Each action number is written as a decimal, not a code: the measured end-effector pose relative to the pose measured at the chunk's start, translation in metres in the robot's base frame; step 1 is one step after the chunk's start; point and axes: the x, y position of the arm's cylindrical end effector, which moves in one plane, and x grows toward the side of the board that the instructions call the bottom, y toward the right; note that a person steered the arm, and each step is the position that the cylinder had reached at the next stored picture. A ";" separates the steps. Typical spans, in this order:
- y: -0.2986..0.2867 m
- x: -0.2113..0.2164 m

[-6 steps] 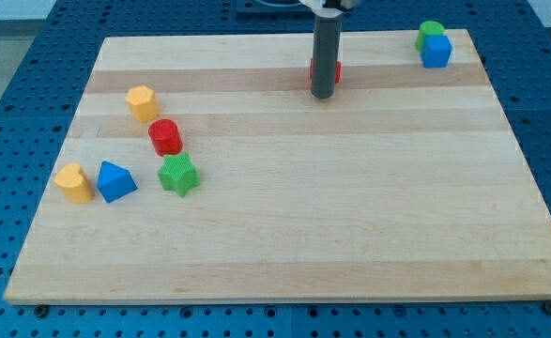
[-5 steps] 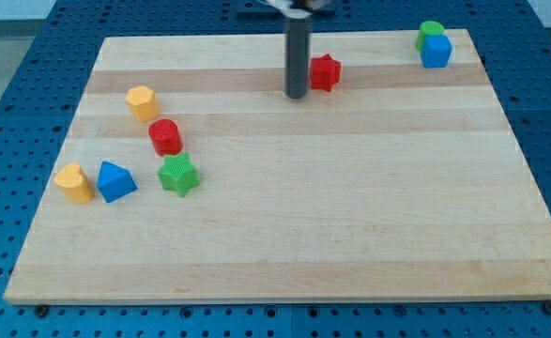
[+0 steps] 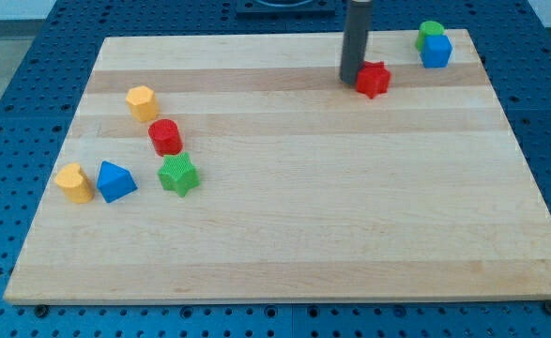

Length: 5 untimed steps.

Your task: Place the red star below the blue cube

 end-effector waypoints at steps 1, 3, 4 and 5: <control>0.038 0.005; -0.011 0.021; 0.006 0.054; 0.055 0.041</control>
